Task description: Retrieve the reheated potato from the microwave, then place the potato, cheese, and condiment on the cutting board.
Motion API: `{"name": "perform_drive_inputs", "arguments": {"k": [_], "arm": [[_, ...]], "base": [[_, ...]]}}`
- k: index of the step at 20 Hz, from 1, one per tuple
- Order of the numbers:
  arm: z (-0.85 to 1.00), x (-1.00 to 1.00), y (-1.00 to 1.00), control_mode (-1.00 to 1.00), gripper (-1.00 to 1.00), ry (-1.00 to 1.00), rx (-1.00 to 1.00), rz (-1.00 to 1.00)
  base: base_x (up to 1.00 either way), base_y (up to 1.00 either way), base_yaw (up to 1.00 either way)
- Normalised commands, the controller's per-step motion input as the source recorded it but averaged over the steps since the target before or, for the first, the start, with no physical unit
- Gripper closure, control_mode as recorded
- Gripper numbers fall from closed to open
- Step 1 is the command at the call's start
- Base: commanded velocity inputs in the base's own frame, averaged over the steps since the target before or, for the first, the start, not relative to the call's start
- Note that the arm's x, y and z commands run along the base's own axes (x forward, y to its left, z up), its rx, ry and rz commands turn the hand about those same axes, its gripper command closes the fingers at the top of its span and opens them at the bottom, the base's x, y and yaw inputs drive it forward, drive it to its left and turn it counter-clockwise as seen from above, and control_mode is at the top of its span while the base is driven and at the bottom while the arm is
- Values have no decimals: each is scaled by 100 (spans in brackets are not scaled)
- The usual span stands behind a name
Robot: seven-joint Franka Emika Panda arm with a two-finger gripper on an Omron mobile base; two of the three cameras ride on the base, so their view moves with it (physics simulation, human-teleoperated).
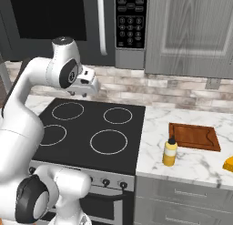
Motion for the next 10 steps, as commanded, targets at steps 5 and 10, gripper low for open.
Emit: {"name": "perform_drive_inputs", "arguments": {"k": [5,10], "arm": [[1,-23,0,-100,-100,-9,0,0],[31,-57,-10,-100,-100,-42,2,0]], "base": [[0,0,0],[0,0,0]]}}
